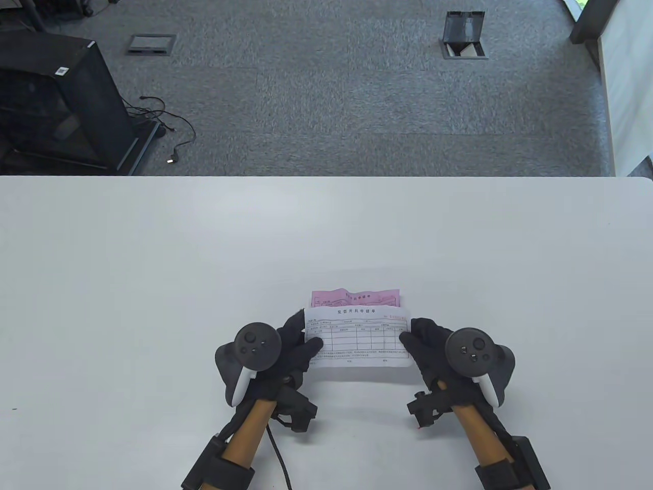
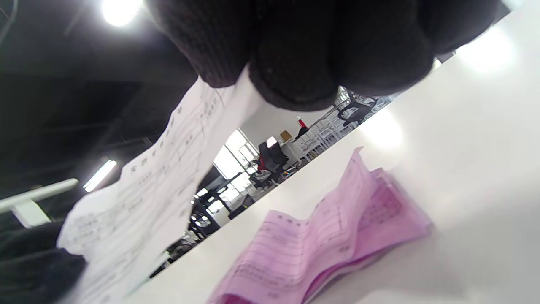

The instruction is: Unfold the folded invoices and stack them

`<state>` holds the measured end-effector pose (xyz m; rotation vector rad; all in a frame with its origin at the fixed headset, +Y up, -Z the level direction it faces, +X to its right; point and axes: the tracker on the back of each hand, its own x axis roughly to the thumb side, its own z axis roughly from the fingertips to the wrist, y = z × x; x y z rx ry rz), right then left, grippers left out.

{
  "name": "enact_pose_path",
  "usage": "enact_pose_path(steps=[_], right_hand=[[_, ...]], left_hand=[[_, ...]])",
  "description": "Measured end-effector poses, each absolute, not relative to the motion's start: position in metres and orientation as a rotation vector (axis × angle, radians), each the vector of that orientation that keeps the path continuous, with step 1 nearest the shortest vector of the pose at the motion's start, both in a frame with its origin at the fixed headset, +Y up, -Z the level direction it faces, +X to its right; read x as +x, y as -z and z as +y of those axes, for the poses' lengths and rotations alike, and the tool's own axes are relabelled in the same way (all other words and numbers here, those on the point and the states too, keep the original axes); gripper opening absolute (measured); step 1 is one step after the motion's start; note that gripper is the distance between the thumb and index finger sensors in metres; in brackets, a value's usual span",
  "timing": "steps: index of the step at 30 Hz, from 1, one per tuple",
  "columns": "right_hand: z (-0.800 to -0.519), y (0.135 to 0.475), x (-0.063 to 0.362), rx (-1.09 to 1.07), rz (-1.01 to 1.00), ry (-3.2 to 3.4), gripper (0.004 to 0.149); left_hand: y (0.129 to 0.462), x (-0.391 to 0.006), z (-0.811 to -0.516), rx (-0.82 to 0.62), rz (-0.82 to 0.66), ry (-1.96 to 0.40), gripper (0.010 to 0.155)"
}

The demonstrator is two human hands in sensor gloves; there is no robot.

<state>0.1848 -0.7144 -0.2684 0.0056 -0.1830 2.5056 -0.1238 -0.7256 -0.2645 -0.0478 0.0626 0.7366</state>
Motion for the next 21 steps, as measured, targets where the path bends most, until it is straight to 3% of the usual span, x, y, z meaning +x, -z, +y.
enact_pose_path(steps=[7, 21], right_hand=[[-0.715, 0.308, 0.16, -0.029, -0.141, -2.841, 0.037], [-0.765, 0.352, 0.153, -0.184, 0.113, -3.01, 0.036]], left_hand=[[0.302, -0.102, -0.724, -0.123, 0.154, -0.53, 0.066], [0.346, -0.087, -0.764, -0.25, 0.191, -0.303, 0.072]])
